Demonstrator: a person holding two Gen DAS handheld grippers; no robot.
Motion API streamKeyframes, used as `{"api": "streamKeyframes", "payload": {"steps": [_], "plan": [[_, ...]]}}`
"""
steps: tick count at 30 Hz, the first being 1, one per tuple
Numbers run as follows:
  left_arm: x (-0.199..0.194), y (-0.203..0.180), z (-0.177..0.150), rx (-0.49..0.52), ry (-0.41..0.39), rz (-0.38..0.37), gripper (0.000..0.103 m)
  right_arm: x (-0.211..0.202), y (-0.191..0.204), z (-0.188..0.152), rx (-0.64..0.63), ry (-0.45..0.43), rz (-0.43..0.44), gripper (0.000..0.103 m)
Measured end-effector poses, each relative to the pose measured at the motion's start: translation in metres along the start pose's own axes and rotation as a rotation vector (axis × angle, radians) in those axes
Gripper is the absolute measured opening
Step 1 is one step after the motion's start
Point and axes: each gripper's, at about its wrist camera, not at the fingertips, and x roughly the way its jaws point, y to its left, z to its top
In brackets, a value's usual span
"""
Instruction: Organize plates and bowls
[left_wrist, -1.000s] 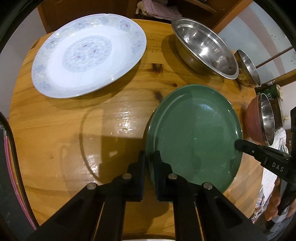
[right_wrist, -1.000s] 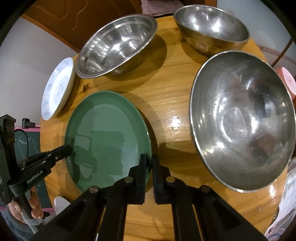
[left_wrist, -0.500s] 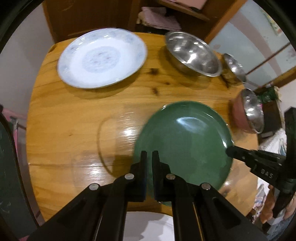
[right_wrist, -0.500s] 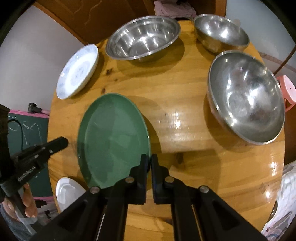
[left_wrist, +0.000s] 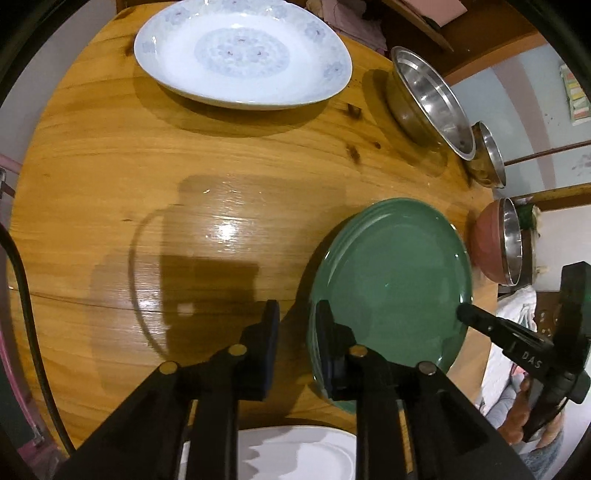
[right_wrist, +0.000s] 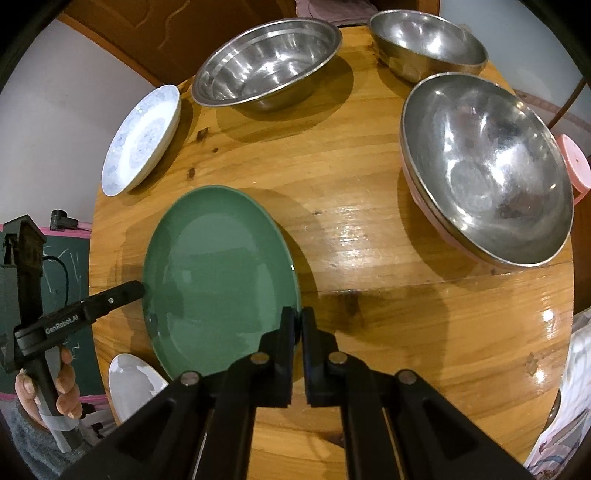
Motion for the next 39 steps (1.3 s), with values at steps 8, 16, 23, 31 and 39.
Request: {"api": "streamKeyframes", "payload": {"steps": [8,16,23,31,39], "plan": [[0.015,-0.007,0.001,0.013,0.023,-0.031,0.014,0.007,-0.004,-0.001,0.008,0.012,0.003,0.004],[0.014,-0.017,-0.002,0.049,0.017,0.008,0.006,0.005,-0.004,-0.001,0.008,0.011,0.008,0.004],[0.001,-0.016,-0.010,0.026,0.015,0.007,0.006,-0.004,0.000,-0.007,-0.002,0.007,0.020,0.004],[-0.046,-0.015,-0.042,0.010,-0.015,0.019,0.006,-0.032,0.020,-0.027,-0.044,-0.011,0.054,0.004],[-0.094,0.008,-0.097,-0.010,-0.057,0.051,0.006,-0.047,0.058,-0.066,-0.119,-0.012,0.101,0.004]]}}
